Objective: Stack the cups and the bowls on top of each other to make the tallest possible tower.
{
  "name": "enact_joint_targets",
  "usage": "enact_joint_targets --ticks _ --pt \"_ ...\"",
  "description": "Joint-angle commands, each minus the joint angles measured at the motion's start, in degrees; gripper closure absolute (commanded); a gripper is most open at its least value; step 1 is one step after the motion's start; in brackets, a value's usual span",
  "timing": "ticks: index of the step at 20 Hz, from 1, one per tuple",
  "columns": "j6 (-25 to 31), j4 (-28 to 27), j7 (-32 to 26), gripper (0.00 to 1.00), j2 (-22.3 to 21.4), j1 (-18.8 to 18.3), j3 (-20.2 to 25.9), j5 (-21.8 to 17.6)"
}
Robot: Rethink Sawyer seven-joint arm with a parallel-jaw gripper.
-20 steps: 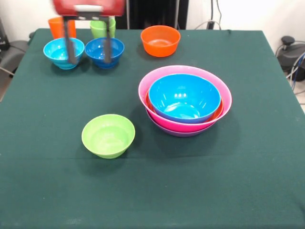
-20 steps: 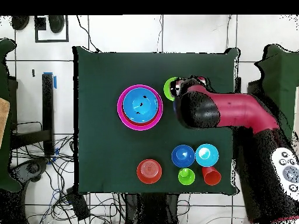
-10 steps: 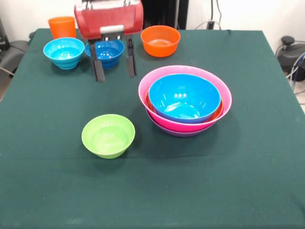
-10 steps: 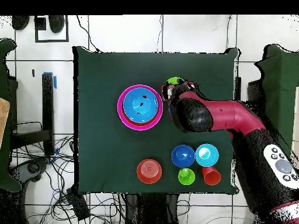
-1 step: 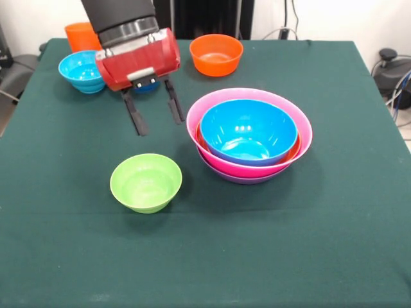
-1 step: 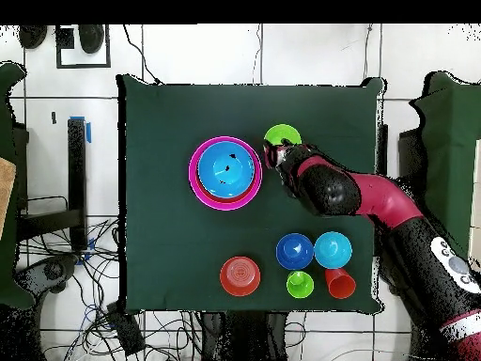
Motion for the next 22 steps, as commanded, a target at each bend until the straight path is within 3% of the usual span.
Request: enact_joint_targets --ticks 1,6,10,15,22 --pt "2.8 0.8 -8.5 0.00 2.7 2.7 4.0 -5.1" --pt "1.0 0.5 -6.8 0.00 2.9 3.2 3.7 -6.9" --pt "3.6 0.2 -6.0 0.00 1.8 4.0 3.0 -6.8" --pt "11.6 -4.9 -12.4 0.00 -6.0 8.4 0.0 -10.7" --pt "17.9 -8.1 -23.5 0.00 -1.8 2.5 5.3 -10.9"
